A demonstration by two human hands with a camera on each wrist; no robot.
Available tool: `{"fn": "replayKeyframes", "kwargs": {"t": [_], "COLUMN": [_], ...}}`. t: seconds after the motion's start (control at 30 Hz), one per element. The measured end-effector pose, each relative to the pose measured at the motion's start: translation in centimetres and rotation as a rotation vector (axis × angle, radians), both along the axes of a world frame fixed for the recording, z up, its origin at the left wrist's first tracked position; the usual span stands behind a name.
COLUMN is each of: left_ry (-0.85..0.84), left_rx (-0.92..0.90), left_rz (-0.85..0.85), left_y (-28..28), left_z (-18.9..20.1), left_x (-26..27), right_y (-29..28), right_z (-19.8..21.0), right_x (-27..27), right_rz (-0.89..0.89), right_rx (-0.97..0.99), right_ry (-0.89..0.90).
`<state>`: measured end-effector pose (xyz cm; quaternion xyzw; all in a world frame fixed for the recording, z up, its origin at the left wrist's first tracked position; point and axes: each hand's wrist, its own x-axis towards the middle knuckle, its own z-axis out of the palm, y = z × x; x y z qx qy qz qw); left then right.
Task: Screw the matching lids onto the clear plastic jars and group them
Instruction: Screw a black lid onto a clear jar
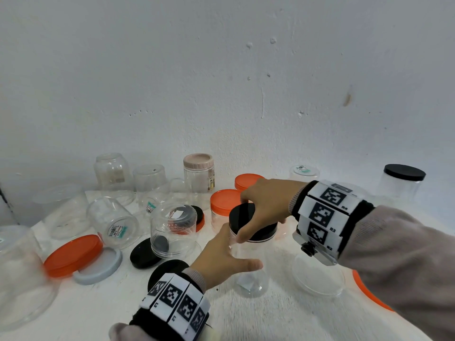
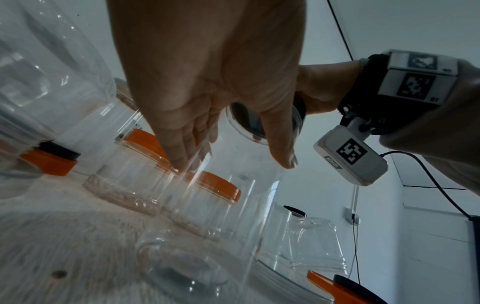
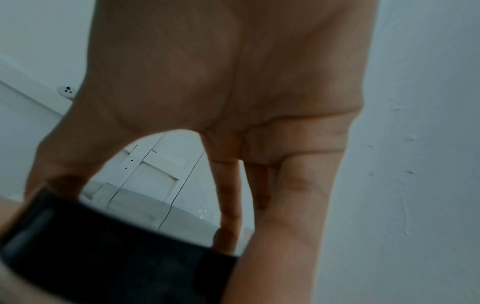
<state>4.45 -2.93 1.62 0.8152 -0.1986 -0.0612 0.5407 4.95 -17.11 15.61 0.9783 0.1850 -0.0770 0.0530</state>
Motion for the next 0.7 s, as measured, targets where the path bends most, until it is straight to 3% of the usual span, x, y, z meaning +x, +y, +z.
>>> {"fn": "replayKeyframes", "kwargs": {"t": [0.13, 0.33, 0.7], "left_ry": [0.0, 0.003, -0.011], "left_rx": [0.013, 0.017, 0.02], "left_rz": [-0.008, -0.007, 0.009], "left_y": [0.05, 0.03, -0.04], "left_z": [0.09, 0.04, -0.13], "left_x": [0.01, 0.08, 0.16], "right_y": [0.15, -0.66, -0.56], "right_z": [-0.37, 0.36, -0.49], "right_x": [0.02, 0.16, 0.2], "right_rz": [-0.03, -0.027, -0.024], "right_rx": [0.014, 0.047, 0.068], "right_ry": [-0.012, 0.152, 0.006]}}
